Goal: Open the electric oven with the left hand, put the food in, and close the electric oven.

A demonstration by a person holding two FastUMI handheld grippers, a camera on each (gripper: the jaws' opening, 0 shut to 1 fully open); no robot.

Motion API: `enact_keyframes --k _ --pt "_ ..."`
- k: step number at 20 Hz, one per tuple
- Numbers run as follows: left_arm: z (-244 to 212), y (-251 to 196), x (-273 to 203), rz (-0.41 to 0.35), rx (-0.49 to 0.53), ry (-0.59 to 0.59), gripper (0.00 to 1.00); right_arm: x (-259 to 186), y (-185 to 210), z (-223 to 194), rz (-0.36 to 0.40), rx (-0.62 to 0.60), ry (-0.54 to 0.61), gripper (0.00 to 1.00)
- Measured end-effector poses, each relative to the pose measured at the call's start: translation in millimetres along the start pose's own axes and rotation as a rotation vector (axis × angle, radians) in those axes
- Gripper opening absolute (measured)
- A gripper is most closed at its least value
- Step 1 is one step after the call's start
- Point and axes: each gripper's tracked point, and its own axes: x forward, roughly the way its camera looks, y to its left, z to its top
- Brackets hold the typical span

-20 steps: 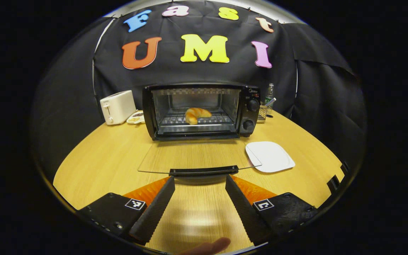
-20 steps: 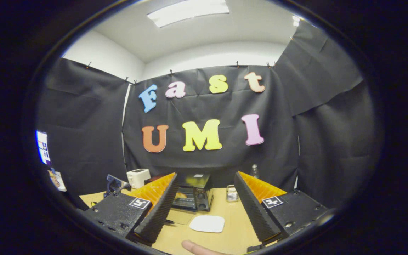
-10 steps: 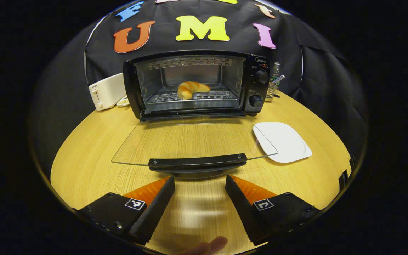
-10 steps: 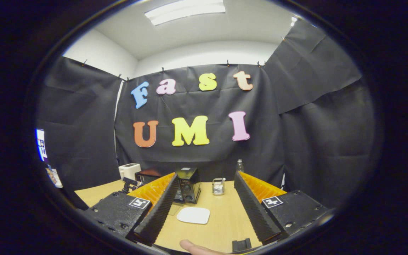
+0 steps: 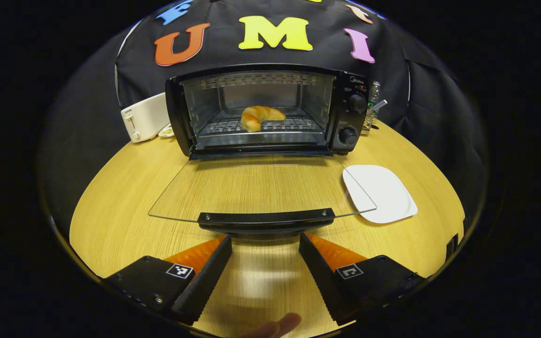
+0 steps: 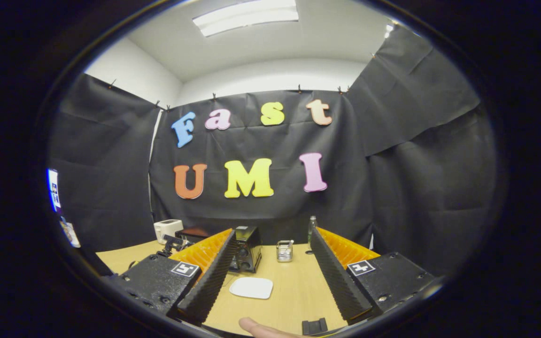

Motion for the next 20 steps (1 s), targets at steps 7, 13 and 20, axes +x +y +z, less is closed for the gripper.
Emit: enact_keyframes --k 7,13,20 --pt "24.8 4.9 -11.1 -0.010 -0.019 -0.056 0.95 2.5 1.2 4.7 -0.012 0.033 -0.037 0.96" --pt "66.1 9.7 -21.9 0.012 -0.008 -0.213 0.97 8.9 -0.6 -1.0 -0.010 0.041 -0.012 0.96" --pt "119.9 8.7 -18.7 -0.005 -0.044 -0.331 0.98 8.3 -8.8 -8.0 -0.017 0.047 0.001 0.96"
